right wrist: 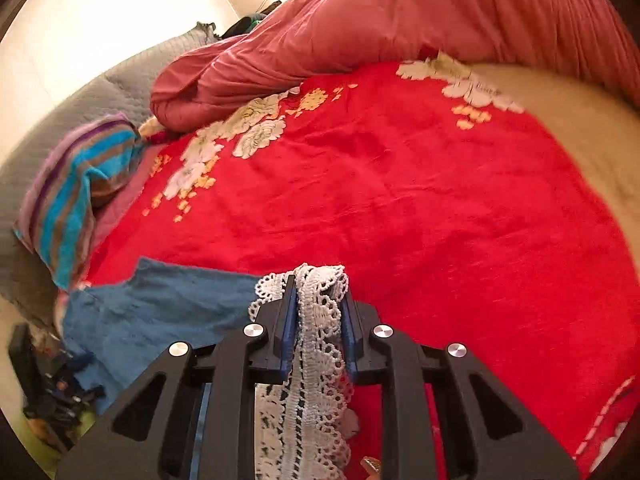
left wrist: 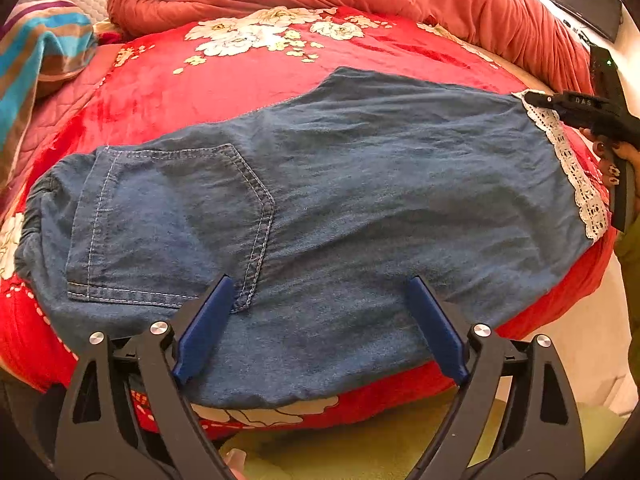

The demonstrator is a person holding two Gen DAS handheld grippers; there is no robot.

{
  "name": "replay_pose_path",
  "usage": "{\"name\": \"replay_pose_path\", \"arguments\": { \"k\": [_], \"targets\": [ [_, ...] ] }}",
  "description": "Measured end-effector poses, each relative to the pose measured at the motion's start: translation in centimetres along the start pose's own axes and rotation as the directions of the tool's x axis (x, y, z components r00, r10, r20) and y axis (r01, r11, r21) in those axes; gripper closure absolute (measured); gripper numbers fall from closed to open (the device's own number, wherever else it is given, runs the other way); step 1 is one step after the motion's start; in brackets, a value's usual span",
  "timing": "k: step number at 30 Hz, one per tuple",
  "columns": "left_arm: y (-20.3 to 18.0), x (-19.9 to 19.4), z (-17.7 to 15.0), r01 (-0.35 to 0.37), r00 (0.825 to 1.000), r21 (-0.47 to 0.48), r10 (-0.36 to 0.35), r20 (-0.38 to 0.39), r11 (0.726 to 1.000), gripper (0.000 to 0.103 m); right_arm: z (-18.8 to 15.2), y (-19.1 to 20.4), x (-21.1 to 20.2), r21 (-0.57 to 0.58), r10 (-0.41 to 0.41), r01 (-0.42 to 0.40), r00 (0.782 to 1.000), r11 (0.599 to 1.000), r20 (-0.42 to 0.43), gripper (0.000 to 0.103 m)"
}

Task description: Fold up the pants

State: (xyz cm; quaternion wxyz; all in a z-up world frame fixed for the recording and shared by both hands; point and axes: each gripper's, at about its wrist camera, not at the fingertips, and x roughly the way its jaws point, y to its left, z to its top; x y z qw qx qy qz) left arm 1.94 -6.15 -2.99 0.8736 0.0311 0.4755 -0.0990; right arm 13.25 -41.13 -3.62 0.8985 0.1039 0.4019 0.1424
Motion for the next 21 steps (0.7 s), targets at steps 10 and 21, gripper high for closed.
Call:
{"name": "replay_pose_path", "arguments": {
  "k": [10, 21],
  "targets": [
    [0.4, -3.8, 7.0, 0.02, 0.993, 0.03, -0.023, 0.12, 0.999, 0.021, -1.4, -0.3, 1.3, -0.024, -0.041, 0.041, 0.999, 0.999, -0.027, 0.078],
    [2.7, 9.7, 14.6, 0.117, 0.986, -0.078, -0.125, -0.107, 0.99, 0.026, -1.4, -0.9, 1.6, 0.011, -0.007, 0.007, 0.999, 1.0, -0.041, 0.068]
  ]
}}
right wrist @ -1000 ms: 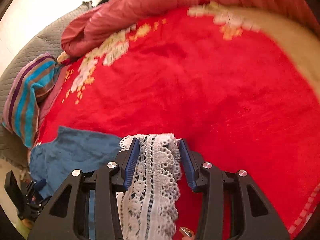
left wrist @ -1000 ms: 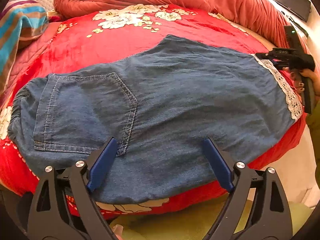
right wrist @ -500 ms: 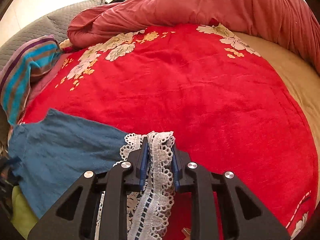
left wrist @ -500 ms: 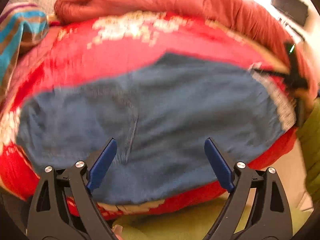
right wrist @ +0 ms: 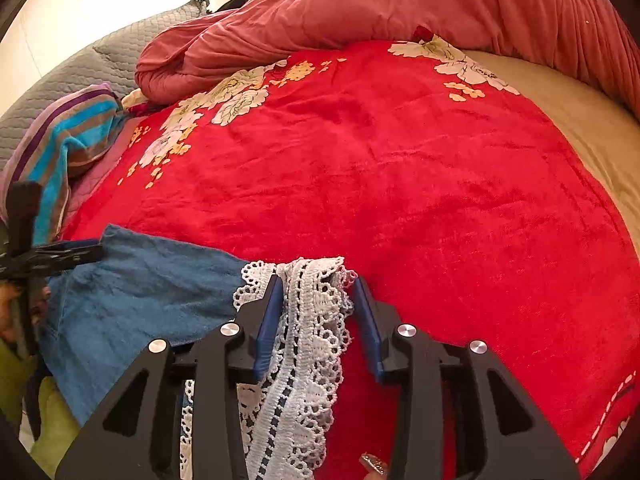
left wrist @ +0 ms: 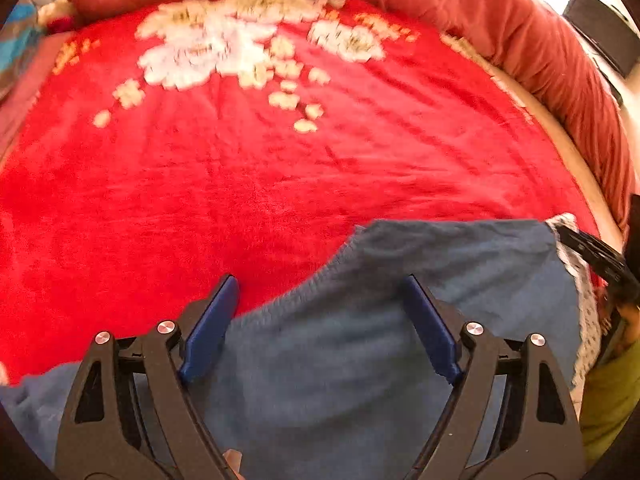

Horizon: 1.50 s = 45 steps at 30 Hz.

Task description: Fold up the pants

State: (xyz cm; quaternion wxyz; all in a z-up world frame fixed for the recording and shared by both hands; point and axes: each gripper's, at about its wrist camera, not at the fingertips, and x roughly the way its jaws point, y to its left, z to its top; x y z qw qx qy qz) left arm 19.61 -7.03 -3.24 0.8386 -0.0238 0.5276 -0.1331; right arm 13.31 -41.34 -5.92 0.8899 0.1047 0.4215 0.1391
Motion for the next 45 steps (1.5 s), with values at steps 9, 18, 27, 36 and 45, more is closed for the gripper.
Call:
{"name": "replay_pose_path", "arguments": {
  "k": [9, 18, 27, 36, 45],
  "targets": [
    [-2.7, -2.0, 0.5, 0.034, 0.995, 0.061, -0.039, 0.095, 0.998, 0.099, 1.5, 1.5, -1.0, -0.098, -0.001, 0.004, 1.0, 0.995, 0.028, 0.084],
    [-2.3, 0.3, 1.1, -0.047, 0.995, 0.063, 0.04, 0.096, 0.997, 0.101, 3.0, 1.0, 2.6, -0.113, -0.064, 0.061, 0.998, 0.992, -0.023, 0.084],
    [-0.5, -1.3, 0.0, -0.024, 0.99, 0.019, 0.021, 0.141, 1.0, 0.07, 2.7, 0.8, 0.4, -0.095, -0.109, 0.109, 0.994, 0.989, 0.007, 0.056],
    [1.6, -8.8, -5.8, -0.11, 0.964, -0.018, 0.111, 0.24, 0.994, 0.033, -2.7, 0.1, -7.7, -0.002, -0.093, 0.094, 0.994, 0.996, 0.058, 0.051],
    [4.5, -8.6, -11.5, -0.251, 0.958, -0.092, 0.261, 0.121, 0.964, 0.025, -7.5, 0.8, -9.0, 0.141, 0.041, -0.036, 0.998, 0.989, -0.036, 0.051]
  ]
}}
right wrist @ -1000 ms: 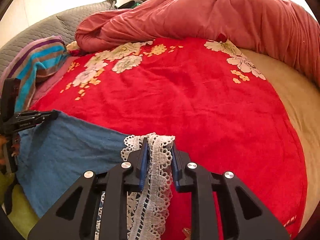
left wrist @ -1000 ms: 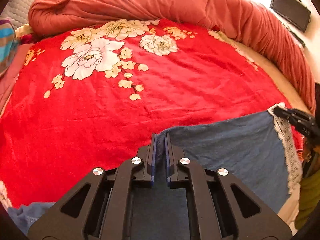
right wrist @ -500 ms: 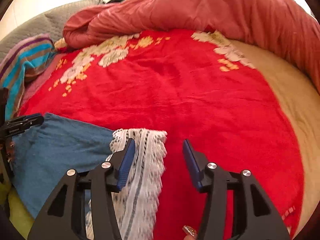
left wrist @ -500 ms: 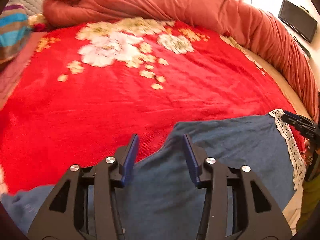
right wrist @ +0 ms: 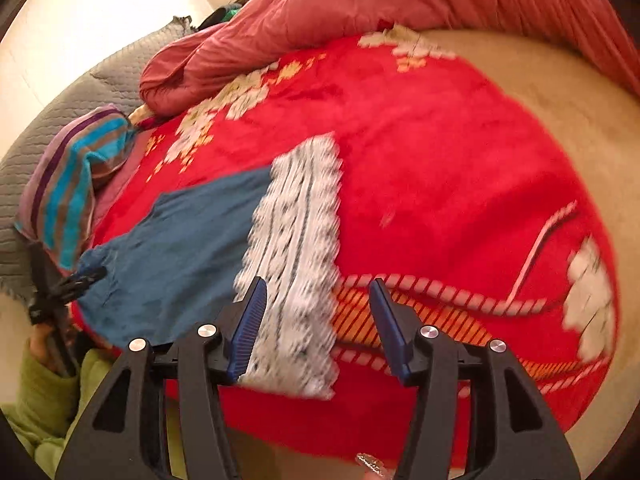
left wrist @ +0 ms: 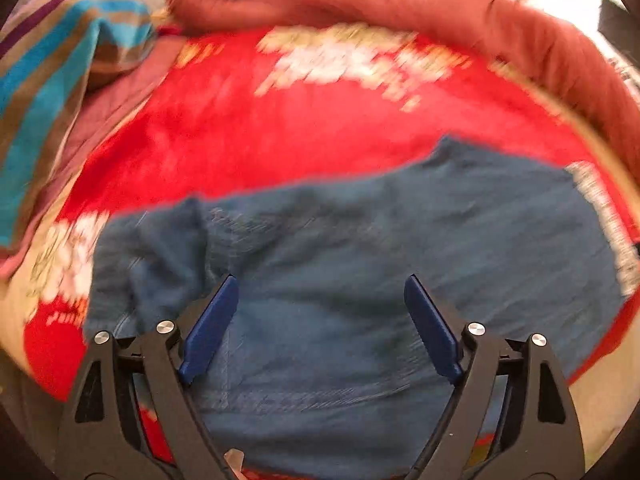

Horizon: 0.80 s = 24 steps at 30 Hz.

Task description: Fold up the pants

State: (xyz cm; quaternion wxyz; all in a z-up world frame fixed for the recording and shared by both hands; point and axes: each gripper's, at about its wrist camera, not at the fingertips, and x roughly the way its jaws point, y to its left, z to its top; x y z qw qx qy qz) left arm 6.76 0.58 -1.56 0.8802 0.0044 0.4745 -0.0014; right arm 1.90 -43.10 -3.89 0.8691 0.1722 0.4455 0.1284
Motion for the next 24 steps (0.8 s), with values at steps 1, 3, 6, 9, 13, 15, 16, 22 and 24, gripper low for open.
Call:
{"name": "replay_pose_path", "arguments": {
  "k": [1, 3, 6, 9, 13, 15, 16, 22, 24],
  "targets": [
    [0.4, 0.2, -0.3, 0.012, 1.0, -0.015, -0.012, -0.001, 1.0, 0.025, -0.3, 0.0, 0.5, 0.012, -0.006, 0.006, 1.0, 1.0, -0.021, 0.051],
    [0.4, 0.2, -0.5, 0.007, 1.0, -0.006, -0.007, 0.01, 1.0, 0.025, -0.8, 0.0, 1.1, 0.031, -0.012, 0.013, 0.999, 0.999, -0.046, 0.051],
    [0.5, 0.3, -0.7, 0.007, 1.0, -0.006, -0.007, 0.014, 1.0, 0.025, -1.0, 0.8, 1.2, 0.005, 0.026, -0.026, 0.997, 1.0, -0.068, 0.082],
    [0.7, 0.2, -0.8, 0.023, 1.0, -0.022, -0.022, 0.016, 0.999, 0.025, -1.4, 1.5, 0.5, -0.035, 0.02, -0.022, 0.997, 0.999, -0.069, 0.088],
    [0.9, -0.1, -0.8, 0.028, 0.999, -0.027, -0.027, 0.019, 0.999, 0.025, -2.1, 2.4, -0.3, -0.109, -0.064, 0.057, 0.996, 0.992, -0.058, 0.09],
    [1.0, 0.0, -0.8, 0.034, 0.999, -0.031, -0.033, 0.02, 0.999, 0.025, -2.7, 2.7, 0.2, -0.151, -0.111, 0.1, 0.992, 0.983, -0.066, 0.088],
    [1.1, 0.1, -0.8, 0.035, 0.999, -0.032, -0.035, 0.02, 0.999, 0.025, -3.0, 2.6, 0.7, -0.157, -0.118, 0.105, 0.99, 0.982, -0.079, 0.086],
    [1.2, 0.3, -0.9, 0.043, 0.999, -0.039, -0.042, 0.023, 0.998, 0.025, -2.6, 1.8, 0.6, -0.125, -0.139, 0.13, 0.988, 0.984, -0.069, 0.071],
    [1.1, 0.1, -1.0, 0.045, 0.999, -0.04, -0.044, 0.031, 0.998, 0.025, -2.6, 2.1, -0.3, -0.131, -0.159, 0.153, 0.986, 0.98, -0.039, 0.045]
  ]
}}
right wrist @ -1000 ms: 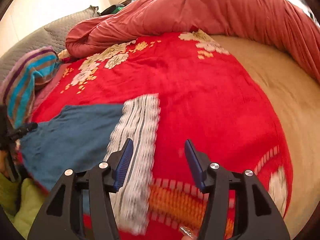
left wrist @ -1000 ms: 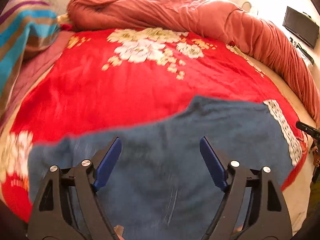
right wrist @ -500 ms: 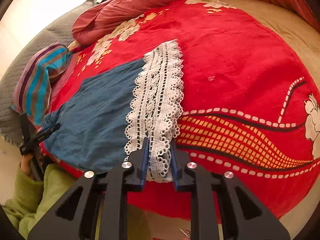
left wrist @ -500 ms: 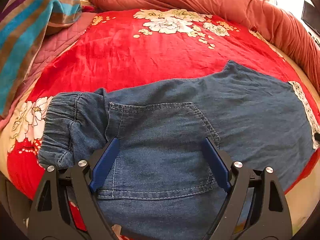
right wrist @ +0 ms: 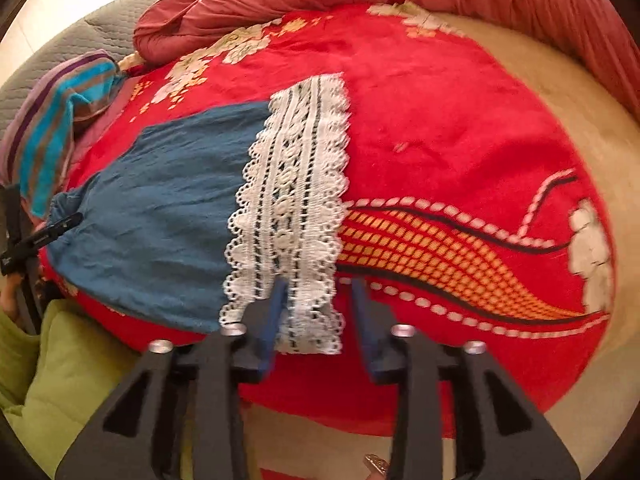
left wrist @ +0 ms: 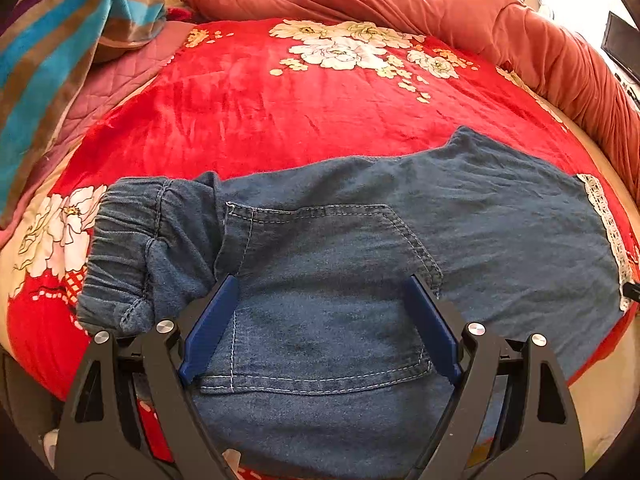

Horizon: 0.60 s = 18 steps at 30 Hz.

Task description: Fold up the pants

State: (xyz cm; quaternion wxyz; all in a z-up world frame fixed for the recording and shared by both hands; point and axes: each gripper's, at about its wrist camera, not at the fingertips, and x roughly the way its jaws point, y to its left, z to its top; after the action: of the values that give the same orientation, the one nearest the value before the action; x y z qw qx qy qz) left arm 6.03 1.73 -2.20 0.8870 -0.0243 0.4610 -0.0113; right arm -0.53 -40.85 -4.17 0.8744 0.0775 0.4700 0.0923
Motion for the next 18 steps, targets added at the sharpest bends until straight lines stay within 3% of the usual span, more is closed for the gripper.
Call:
{"name": "replay_pose_path", "arguments": {
  "k": [5, 9, 15, 18],
  "targets": [
    [0.0, -2.3, 0.0, 0.0, 0.998, -0.017, 0.001, 0.058, 1.0, 0.022, 1.1, 0.6, -3.6, -0.023, -0.031, 0.034, 0.989, 0.999, 0.146, 0.043],
    [-0.8, -4.0, 0.1, 0.011, 0.996, -0.015, -0.01, 0.086, 1.0, 0.021, 1.9, 3.4, -4.2, -0.112, 0.011, 0.014, 0.976, 0.994, 0.216, 0.033],
    [-6.1, -4.1, -0.7, 0.057, 0.996, 0.123, -0.065, 0.061, 0.991, 0.016, 1.7, 10.1, -0.6, -0.292, 0.061, -0.007, 0.983, 0.956, 0.175, 0.033],
    [-8.4, -2.5, -2.0, 0.016, 1.0, 0.214, -0.021, 0.021, 0.977, 0.015, 1.4, 12.6, 1.1, -0.352, 0.054, 0.008, 0.985, 0.936, 0.165, 0.033]
  ]
}}
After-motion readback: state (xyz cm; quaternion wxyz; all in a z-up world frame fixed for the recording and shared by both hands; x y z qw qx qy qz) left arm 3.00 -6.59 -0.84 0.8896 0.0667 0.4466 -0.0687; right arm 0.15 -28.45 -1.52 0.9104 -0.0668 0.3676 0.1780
